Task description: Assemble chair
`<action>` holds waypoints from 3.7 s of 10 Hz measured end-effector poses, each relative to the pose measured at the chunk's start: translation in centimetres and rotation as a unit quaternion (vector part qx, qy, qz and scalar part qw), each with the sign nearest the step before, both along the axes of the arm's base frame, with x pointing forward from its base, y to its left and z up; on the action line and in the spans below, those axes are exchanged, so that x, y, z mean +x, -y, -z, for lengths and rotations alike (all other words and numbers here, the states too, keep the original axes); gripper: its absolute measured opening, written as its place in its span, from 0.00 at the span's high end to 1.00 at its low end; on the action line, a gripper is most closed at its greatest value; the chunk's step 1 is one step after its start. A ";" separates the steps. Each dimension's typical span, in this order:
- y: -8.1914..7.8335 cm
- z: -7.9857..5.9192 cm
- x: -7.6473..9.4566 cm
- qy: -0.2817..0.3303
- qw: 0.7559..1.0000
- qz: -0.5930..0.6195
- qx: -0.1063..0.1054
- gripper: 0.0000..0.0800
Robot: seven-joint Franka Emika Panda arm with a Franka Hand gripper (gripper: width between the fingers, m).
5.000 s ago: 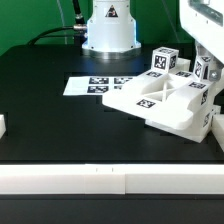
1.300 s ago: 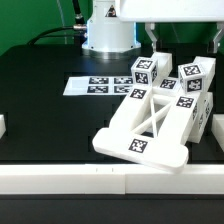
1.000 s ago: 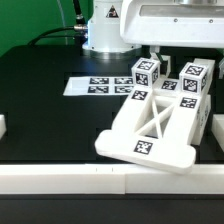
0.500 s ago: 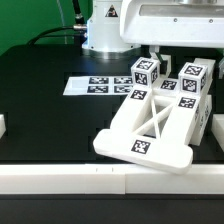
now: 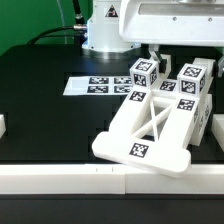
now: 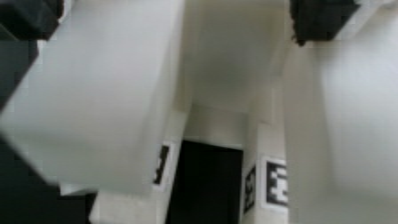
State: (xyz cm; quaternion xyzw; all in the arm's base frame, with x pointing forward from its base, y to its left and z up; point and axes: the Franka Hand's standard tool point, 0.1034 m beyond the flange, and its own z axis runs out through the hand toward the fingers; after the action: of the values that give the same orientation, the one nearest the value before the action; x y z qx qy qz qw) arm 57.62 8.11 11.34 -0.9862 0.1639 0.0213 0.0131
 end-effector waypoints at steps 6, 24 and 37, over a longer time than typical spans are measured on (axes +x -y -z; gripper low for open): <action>0.9 -2.8 -2.5 0.005 1.000 0.002 0.019 0.19; -0.7 -2.3 -2.5 -0.004 1.000 -0.010 0.022 0.19; -1.5 1.3 1.3 -0.001 1.000 0.018 -0.002 0.19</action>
Offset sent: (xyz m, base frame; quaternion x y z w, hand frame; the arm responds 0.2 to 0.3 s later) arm -0.0285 -0.0012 0.0149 0.0080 -0.0110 -0.0007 0.9999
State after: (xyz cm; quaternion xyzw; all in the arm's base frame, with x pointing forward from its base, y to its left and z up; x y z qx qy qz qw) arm 58.93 9.64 10.09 -0.9831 0.1814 0.0212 0.0110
